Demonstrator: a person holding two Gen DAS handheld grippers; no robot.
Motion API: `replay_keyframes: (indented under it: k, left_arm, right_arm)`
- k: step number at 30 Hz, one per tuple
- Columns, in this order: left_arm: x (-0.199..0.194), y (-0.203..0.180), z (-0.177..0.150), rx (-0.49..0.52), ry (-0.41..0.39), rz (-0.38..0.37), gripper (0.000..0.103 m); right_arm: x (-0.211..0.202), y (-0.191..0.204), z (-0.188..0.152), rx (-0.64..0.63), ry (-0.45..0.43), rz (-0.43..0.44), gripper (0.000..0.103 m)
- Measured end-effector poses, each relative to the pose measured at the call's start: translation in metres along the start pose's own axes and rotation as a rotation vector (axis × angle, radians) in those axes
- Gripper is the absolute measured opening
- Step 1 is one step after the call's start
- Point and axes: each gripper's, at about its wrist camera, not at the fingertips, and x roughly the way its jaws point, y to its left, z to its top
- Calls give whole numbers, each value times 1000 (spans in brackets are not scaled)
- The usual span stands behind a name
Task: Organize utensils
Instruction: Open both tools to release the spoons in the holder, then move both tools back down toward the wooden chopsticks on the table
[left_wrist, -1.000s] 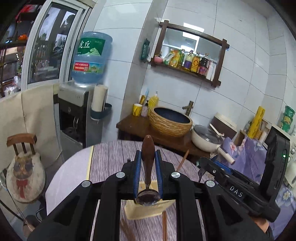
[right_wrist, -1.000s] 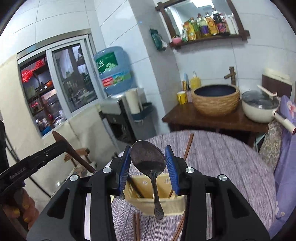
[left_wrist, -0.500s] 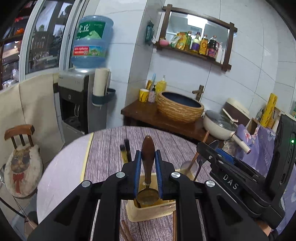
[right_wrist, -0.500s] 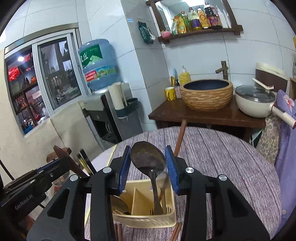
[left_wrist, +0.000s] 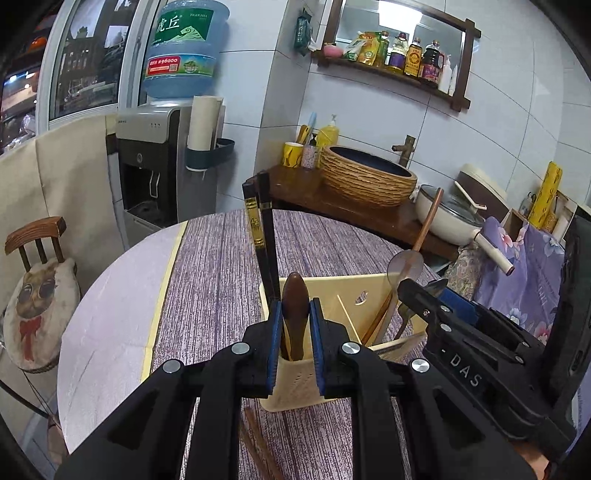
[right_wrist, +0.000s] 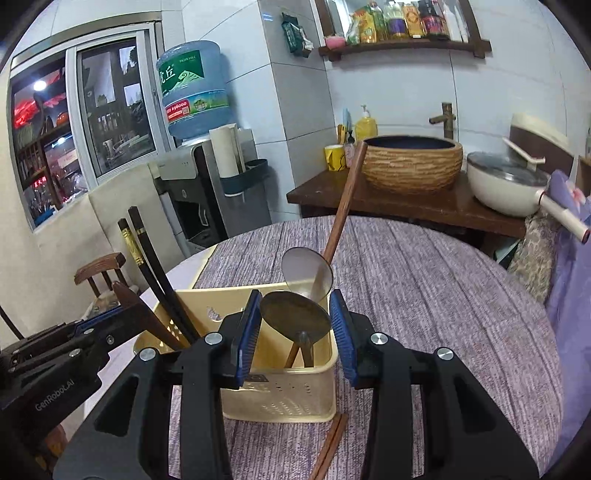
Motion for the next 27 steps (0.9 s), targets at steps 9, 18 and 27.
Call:
replay_keyframes:
  k: [9, 18, 27]
  left_arm:
    - [-13, 4, -6, -6, -4, -38, 18]
    - [-50, 28, -39, -72, -34, -31, 59]
    - [-29, 43, -95, -90, 111, 31, 57]
  right_arm:
    - [-18, -6, -1, 11, -36, 15, 54]
    - [-64, -13, -24, -15, -45, -54, 61]
    - [-54, -22, -99, -18, 208, -106, 61]
